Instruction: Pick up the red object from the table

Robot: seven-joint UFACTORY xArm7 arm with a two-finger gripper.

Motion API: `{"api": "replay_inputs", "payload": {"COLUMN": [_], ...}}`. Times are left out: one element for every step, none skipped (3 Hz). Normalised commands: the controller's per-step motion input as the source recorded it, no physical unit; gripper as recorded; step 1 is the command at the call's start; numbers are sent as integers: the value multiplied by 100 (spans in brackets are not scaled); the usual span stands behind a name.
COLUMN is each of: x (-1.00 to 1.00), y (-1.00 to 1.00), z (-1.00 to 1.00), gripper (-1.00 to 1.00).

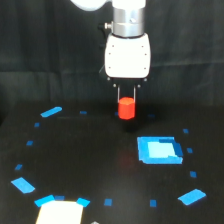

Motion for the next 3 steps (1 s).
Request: {"api": "replay_inputs", "payload": {"x": [-68, 13, -3], "y": [-100, 57, 49], "z": [100, 72, 100], "gripper": [-100, -71, -100]}}
